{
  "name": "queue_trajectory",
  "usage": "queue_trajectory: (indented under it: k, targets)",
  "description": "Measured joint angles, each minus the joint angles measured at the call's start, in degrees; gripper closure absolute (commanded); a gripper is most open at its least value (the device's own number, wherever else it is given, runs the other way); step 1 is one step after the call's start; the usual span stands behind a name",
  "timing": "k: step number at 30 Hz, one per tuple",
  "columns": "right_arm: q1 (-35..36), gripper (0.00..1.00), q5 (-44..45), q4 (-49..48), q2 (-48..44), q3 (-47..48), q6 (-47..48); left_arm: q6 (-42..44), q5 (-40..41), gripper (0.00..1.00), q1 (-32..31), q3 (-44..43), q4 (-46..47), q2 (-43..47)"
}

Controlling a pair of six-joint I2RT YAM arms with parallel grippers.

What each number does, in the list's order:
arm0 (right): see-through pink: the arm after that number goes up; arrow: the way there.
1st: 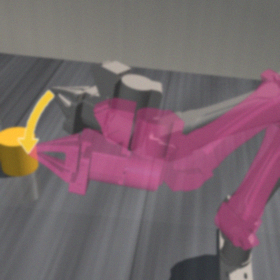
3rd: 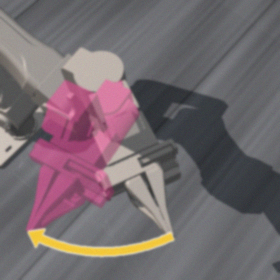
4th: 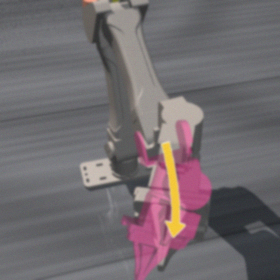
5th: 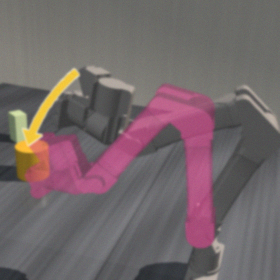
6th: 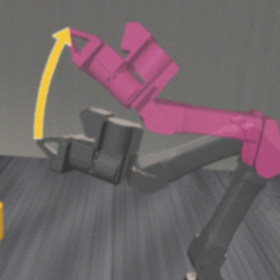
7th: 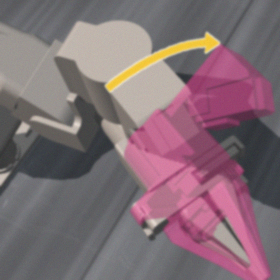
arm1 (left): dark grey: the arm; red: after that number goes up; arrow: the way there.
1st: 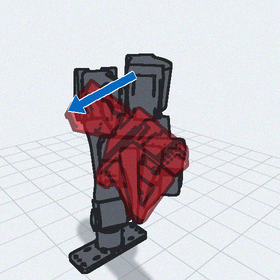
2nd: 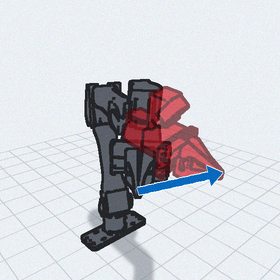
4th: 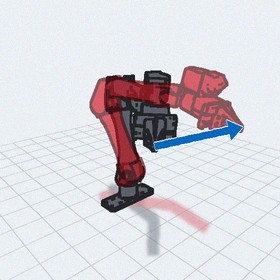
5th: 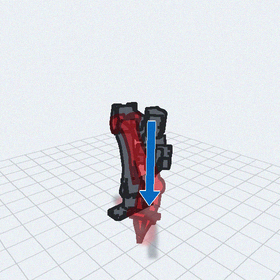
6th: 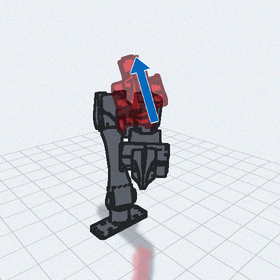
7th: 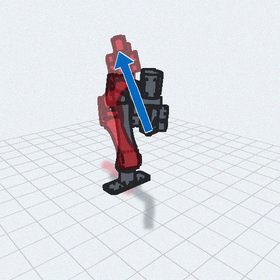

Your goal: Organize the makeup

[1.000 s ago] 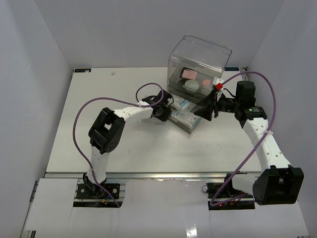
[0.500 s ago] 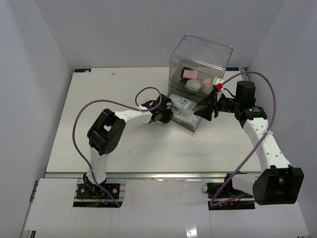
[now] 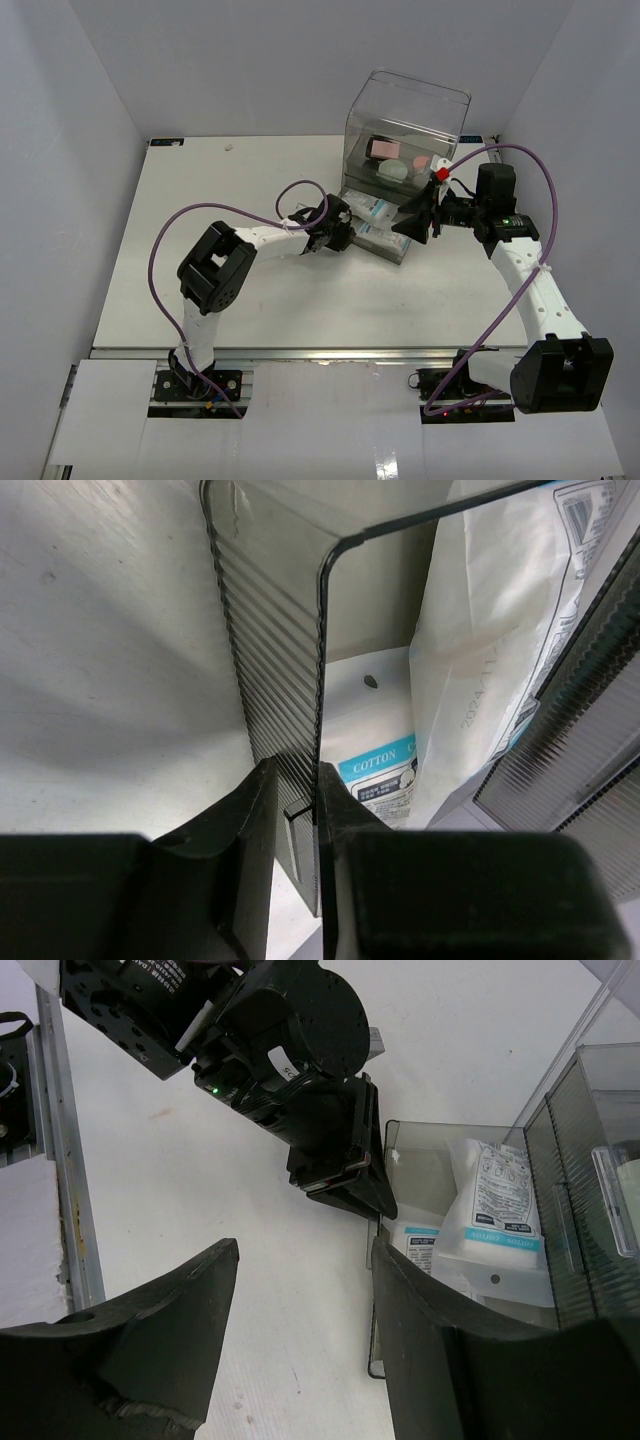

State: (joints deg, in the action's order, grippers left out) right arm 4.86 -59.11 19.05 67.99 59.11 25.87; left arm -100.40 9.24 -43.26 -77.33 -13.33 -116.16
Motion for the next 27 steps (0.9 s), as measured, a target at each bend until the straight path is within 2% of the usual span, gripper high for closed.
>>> queue_trajectory:
  k: [5, 14, 27]
  targets:
    - [-0.01, 0.38, 0.00, 0.00, 0.01, 0.00, 0.00, 0.35, -1.49, 0.77, 0.00, 1.90, 4.77, 0.00]
    - [-0.35, 0.39, 0.00, 0.00, 0.35, 0.00, 0.00, 1.57, -2.85, 0.78, 0.02, 1.54, 5.99, -0.66]
    - [-0.56, 0.37, 12.47, -4.86, -0.04, 0.00, -7.41, 3.14, -0.88, 0.78, 0.02, -8.52, -5.45, -4.48]
